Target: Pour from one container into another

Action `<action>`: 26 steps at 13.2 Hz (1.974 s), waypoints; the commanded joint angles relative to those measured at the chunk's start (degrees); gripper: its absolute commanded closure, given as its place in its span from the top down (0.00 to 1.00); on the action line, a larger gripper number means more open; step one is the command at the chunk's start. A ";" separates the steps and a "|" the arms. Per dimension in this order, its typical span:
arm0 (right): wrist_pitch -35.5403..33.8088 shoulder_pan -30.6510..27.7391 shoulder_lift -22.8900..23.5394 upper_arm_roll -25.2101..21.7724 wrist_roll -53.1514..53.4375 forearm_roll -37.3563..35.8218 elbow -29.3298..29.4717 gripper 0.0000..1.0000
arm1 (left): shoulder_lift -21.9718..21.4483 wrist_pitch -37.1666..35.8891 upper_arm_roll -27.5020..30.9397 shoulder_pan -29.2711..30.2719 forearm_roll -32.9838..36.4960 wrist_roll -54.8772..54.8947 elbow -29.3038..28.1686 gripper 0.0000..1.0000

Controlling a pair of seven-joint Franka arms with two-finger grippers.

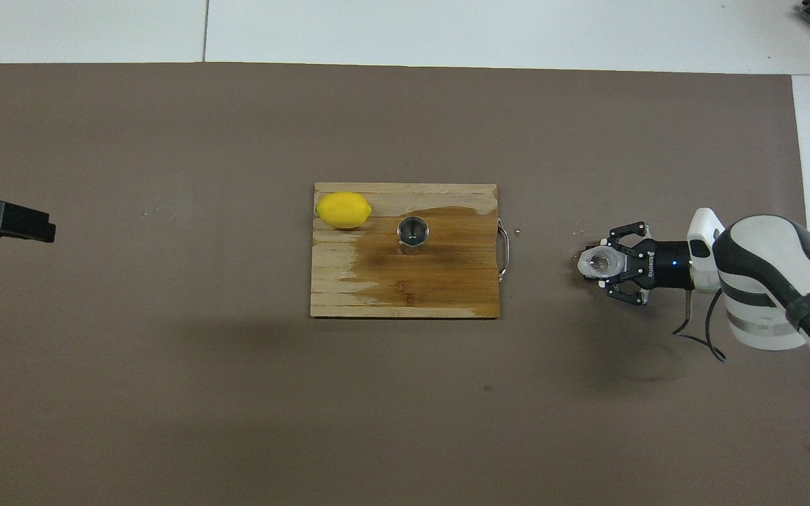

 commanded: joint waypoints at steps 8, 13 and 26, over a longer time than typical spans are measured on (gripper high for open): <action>-0.83 3.72 -11.34 0.57 30.94 -16.78 0.80 1.00 | -0.82 -0.54 -0.44 0.46 1.13 0.50 -0.26 1.00; -0.56 5.48 -11.96 0.65 63.62 -33.28 0.98 1.00 | -0.82 -0.54 -0.44 0.46 1.13 0.50 -0.26 1.00; -39.13 7.16 -14.77 0.92 140.56 -58.73 31.54 1.00 | -0.82 -0.54 -0.44 0.46 1.13 0.50 -0.26 1.00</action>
